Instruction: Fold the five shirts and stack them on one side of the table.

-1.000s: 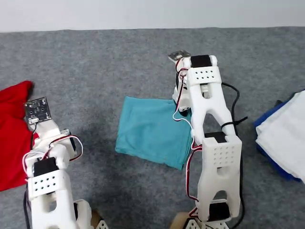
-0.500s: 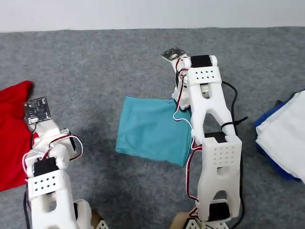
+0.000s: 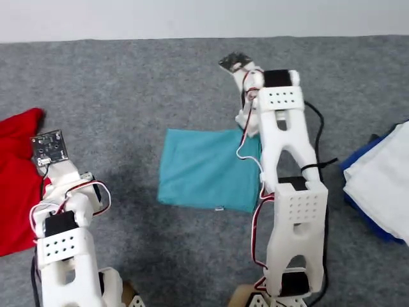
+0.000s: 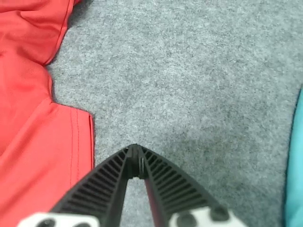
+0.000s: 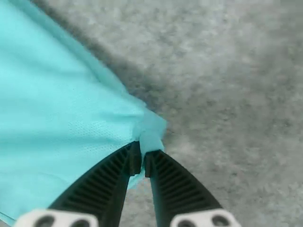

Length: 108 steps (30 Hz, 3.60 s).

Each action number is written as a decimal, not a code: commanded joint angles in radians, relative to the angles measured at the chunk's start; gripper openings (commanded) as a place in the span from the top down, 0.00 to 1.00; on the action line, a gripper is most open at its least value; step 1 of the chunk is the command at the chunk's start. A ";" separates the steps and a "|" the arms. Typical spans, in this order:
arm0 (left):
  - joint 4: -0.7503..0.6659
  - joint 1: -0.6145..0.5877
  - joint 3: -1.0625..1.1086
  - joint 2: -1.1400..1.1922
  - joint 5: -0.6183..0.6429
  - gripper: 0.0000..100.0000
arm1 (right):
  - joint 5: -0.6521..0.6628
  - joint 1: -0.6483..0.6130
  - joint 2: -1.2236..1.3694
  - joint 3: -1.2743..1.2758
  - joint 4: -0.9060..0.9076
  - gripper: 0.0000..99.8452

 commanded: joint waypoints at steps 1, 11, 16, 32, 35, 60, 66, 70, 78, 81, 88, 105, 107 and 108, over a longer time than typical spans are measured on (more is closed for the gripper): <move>-0.020 0.008 -0.007 -0.020 0.003 1.00 | 0.031 0.045 -0.016 -0.063 -0.012 0.99; -0.020 0.008 -0.007 -0.020 0.003 1.00 | 0.031 0.008 -0.015 -0.055 0.036 0.97; -0.018 0.008 -0.007 -0.020 0.003 1.00 | -0.015 -0.019 -0.028 -0.068 0.079 0.85; -0.021 0.068 0.012 -0.026 0.003 1.00 | -0.049 -0.071 -0.188 -0.071 0.217 0.85; -0.025 0.072 0.012 -0.021 -0.002 1.00 | -0.049 -0.071 -0.278 0.026 0.219 0.93; 0.339 -0.028 -0.142 -0.029 -0.230 1.00 | -0.628 0.001 -0.753 0.879 -0.157 0.95; 0.334 -0.117 -0.154 -0.028 -0.232 1.00 | -0.763 -0.047 -0.707 0.928 -0.234 0.81; 0.339 -0.120 -0.154 -0.021 -0.232 1.00 | -0.801 -0.047 -0.573 0.895 -0.298 0.79; 0.334 -0.121 -0.154 -0.021 -0.232 1.00 | -0.819 -0.048 -0.308 0.690 -0.317 0.74; 0.333 -0.121 -0.154 -0.021 -0.232 1.00 | -0.821 -0.065 -0.246 0.621 -0.317 0.73; 0.333 -0.121 -0.156 -0.026 -0.232 1.00 | -0.844 -0.186 -0.180 0.580 -0.320 0.73; 0.295 -0.213 -0.154 -0.025 -0.238 1.00 | -0.864 -0.185 -0.147 0.578 -0.265 0.99; 0.295 -0.213 -0.154 -0.026 -0.238 1.00 | -0.861 -0.156 -0.168 0.565 -0.226 0.99; 0.295 -0.213 -0.154 -0.026 -0.238 1.00 | -0.856 -0.140 -0.183 0.557 -0.211 0.99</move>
